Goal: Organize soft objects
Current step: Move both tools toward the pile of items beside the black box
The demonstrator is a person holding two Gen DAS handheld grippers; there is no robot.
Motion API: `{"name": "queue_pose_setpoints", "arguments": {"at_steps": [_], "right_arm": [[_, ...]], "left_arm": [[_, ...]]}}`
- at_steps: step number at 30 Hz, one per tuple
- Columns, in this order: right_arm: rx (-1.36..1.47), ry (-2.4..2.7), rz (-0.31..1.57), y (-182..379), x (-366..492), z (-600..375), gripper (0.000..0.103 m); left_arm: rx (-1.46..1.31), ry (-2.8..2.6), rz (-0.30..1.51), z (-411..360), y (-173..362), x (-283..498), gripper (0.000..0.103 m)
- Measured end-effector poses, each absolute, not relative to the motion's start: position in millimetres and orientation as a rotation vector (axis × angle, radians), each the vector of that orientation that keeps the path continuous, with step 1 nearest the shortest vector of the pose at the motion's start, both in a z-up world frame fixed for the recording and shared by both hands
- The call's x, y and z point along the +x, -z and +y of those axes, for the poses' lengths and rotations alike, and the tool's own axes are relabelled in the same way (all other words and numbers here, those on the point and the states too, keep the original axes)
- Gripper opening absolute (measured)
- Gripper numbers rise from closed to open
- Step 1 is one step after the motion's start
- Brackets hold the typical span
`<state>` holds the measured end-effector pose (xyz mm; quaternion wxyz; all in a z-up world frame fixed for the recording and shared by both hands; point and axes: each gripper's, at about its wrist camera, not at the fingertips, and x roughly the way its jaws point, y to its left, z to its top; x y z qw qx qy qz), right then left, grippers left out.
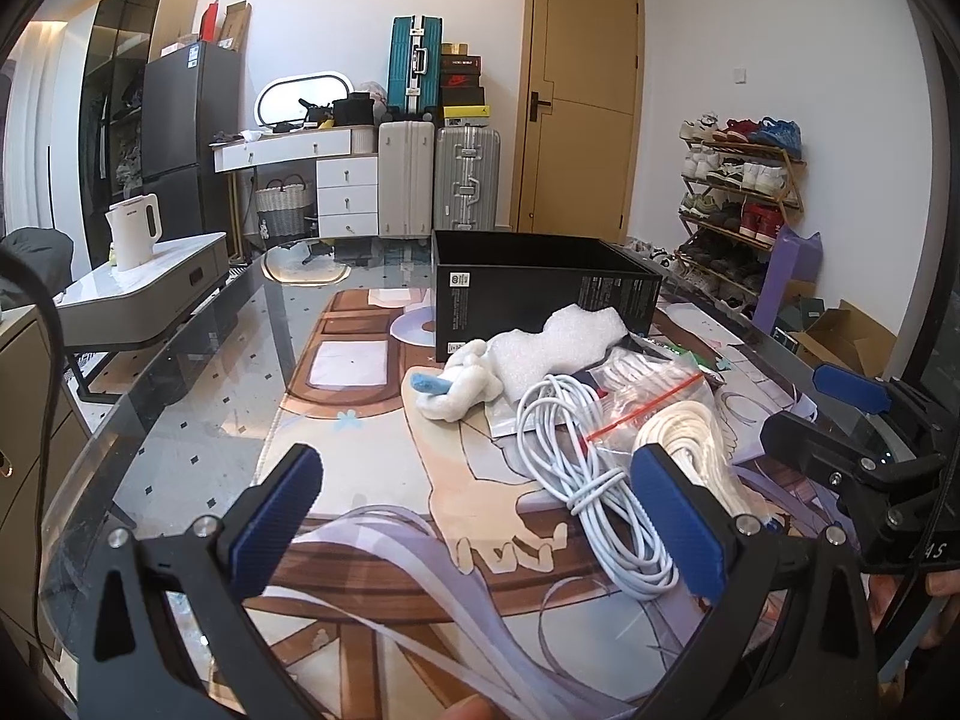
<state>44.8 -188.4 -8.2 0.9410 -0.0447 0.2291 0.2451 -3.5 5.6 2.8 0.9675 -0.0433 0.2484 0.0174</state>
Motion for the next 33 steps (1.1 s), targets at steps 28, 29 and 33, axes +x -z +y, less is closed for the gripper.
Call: {"name": "queue_pose_setpoints", "arguments": {"at_steps": [28,29,33], "right_arm": [[-0.138,-0.516,0.492,15,50,-169,0.103],[-0.139,-0.517,0.493,16,50,-169,0.103],[-0.15,-0.515,0.5,16,49,-168,0.103]], "left_arm": [[-0.085,-0.056,0.497,12,-2,-1,0.103],[-0.084,-0.056,0.497,12,-2,-1,0.103],[-0.083,-0.062,0.491,13,-2,-2,0.103]]}}
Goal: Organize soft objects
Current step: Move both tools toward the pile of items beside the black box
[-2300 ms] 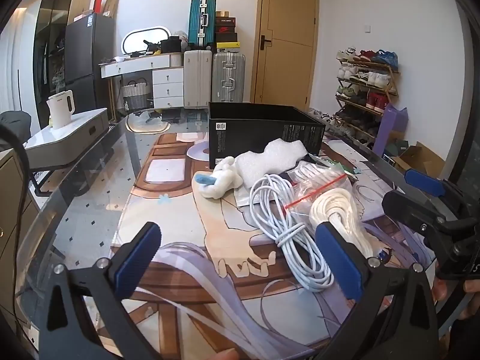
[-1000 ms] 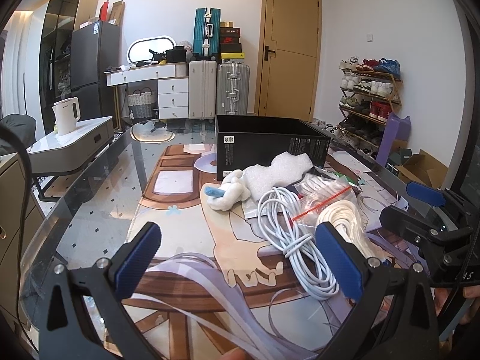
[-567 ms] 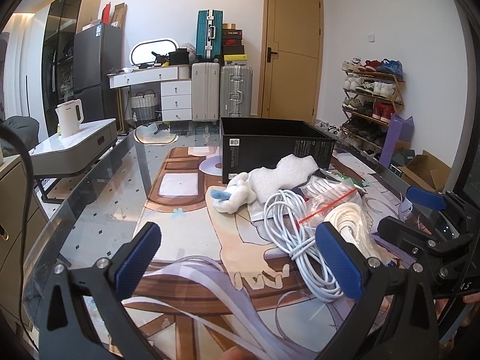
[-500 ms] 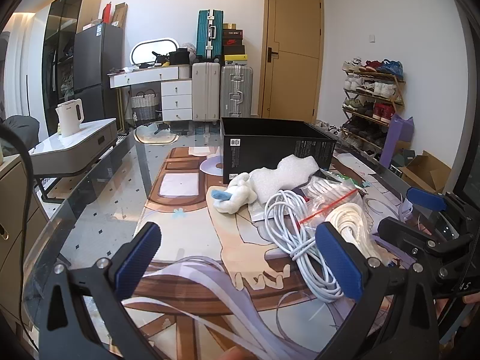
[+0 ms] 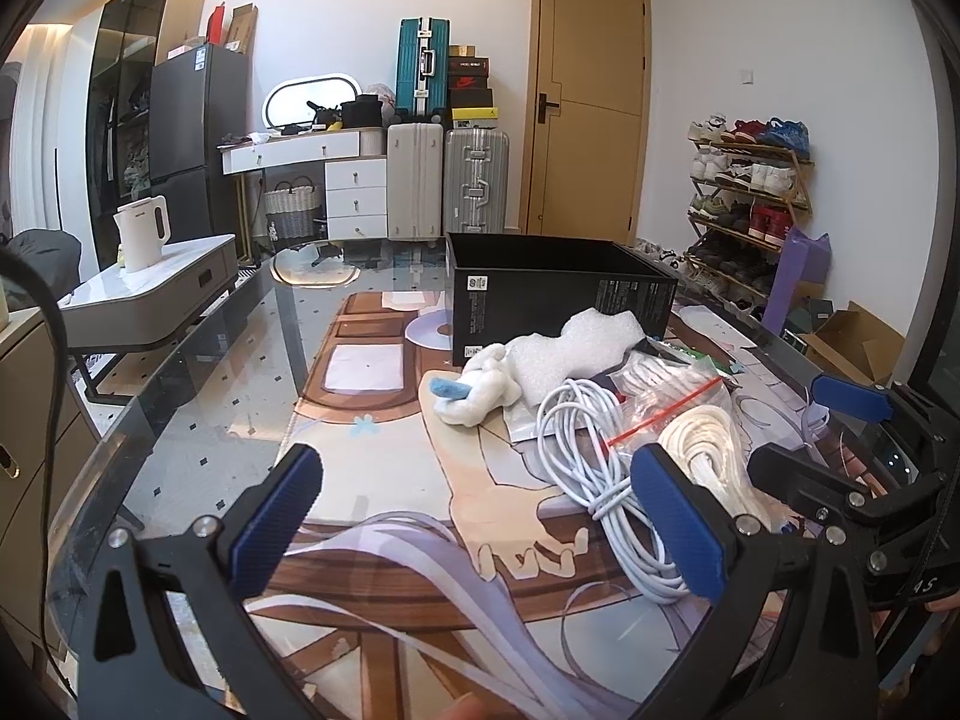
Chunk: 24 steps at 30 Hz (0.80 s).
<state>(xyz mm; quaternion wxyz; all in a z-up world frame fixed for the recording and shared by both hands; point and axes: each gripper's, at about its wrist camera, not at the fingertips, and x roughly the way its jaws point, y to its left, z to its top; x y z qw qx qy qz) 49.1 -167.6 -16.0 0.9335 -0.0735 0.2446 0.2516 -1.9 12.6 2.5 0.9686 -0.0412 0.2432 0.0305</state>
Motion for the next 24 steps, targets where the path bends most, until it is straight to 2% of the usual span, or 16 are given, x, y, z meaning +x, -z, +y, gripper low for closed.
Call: {"name": "queue_pose_setpoints", "arguments": {"at_steps": [24], "right_arm": [[-0.184,-0.54,0.583,27,58,-154,0.103]], "left_arm": [[-0.092,-0.105,0.506,23,1,0,0.103]]}}
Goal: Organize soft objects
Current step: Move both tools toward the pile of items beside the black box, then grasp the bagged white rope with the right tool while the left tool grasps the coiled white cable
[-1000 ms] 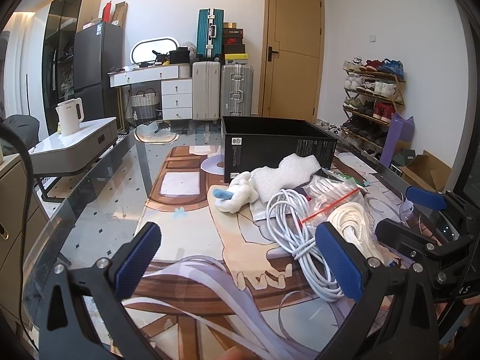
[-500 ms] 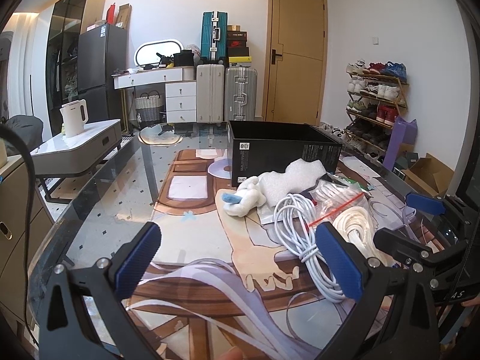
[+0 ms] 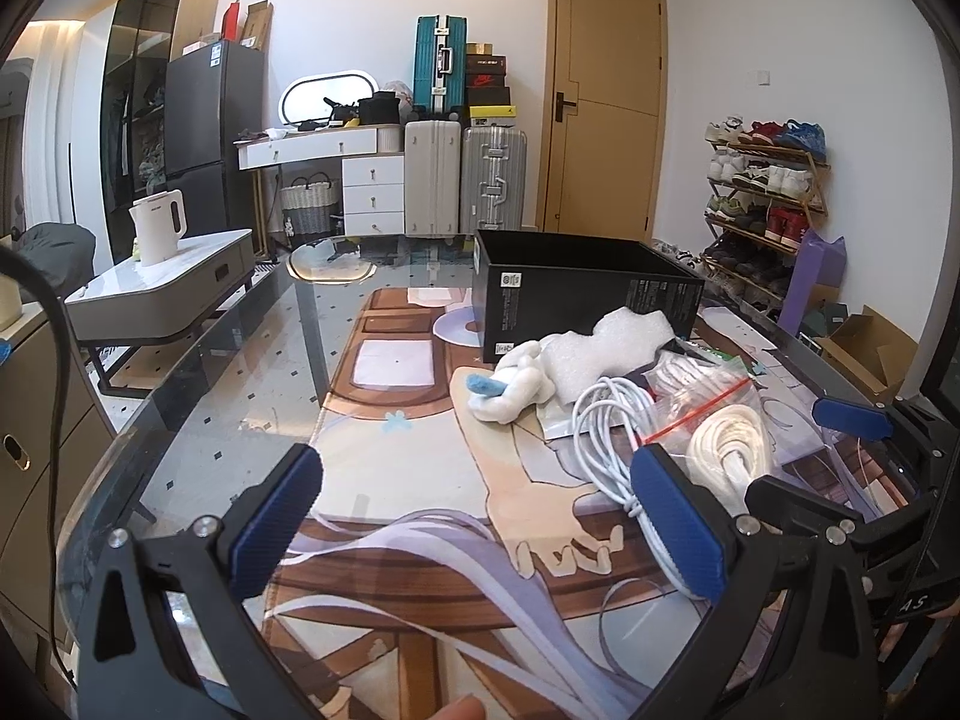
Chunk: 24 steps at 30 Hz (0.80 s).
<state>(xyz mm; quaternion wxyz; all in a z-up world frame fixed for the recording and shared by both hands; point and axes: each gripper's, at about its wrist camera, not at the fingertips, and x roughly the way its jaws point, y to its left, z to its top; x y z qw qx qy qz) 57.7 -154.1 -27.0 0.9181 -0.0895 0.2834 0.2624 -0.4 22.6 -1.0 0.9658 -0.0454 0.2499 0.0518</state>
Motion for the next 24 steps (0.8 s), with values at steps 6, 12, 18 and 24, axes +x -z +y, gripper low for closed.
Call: {"name": "queue_pose_setpoints", "arguments": {"at_steps": [6,12,18,24], "right_arm": [[-0.197,-0.553,0.59,28,59,-146,0.102],[-0.202,-0.57,0.653,36,68,-138,0.087],[-0.22,-0.618,0.672,39,67,-131,0.063],[-0.182,-0.682,0.68,39,65,-132,0.046]], "left_arm": [[-0.099,-0.106,0.51,24,3,0,0.103],[-0.098,-0.103,0.517,23,4,1,0.103],[-0.099,-0.095,0.523,21,6,1,0.103],[-0.1,-0.088,0.531,20,5,1,0.103]]}}
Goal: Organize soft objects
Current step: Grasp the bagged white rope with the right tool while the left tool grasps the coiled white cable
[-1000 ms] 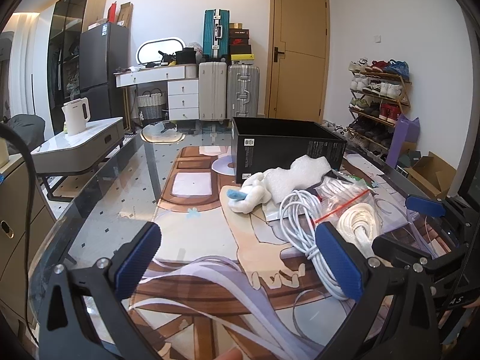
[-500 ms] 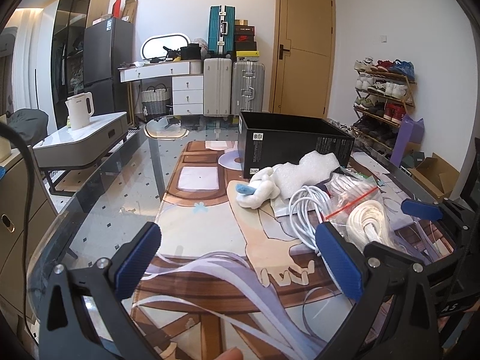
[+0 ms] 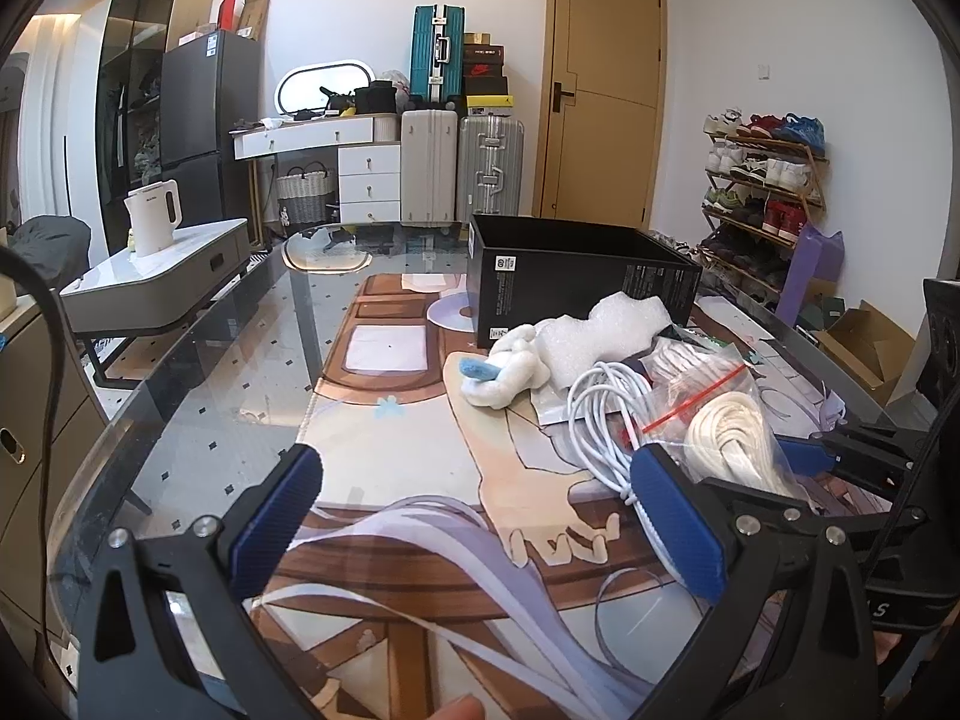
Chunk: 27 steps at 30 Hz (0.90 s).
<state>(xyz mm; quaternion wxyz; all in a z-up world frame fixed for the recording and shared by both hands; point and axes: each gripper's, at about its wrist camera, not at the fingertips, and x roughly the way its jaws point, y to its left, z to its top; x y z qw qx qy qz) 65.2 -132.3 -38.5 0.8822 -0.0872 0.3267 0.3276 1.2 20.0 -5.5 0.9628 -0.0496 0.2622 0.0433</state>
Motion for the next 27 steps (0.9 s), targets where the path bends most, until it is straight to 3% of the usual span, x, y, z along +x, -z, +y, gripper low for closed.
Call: {"name": "queue_pose_setpoints", "arguments": {"at_steps": [11,27], "right_arm": [[-0.072,-0.653,0.561,12,54,-167,0.041],[-0.02,-0.561,0.551,5,63,-195,0.041]], "left_arm": [[-0.101,-0.029,0.582,8,2,8,0.103],[-0.044,0.007,0.743,-31,14,50,0.103]]}}
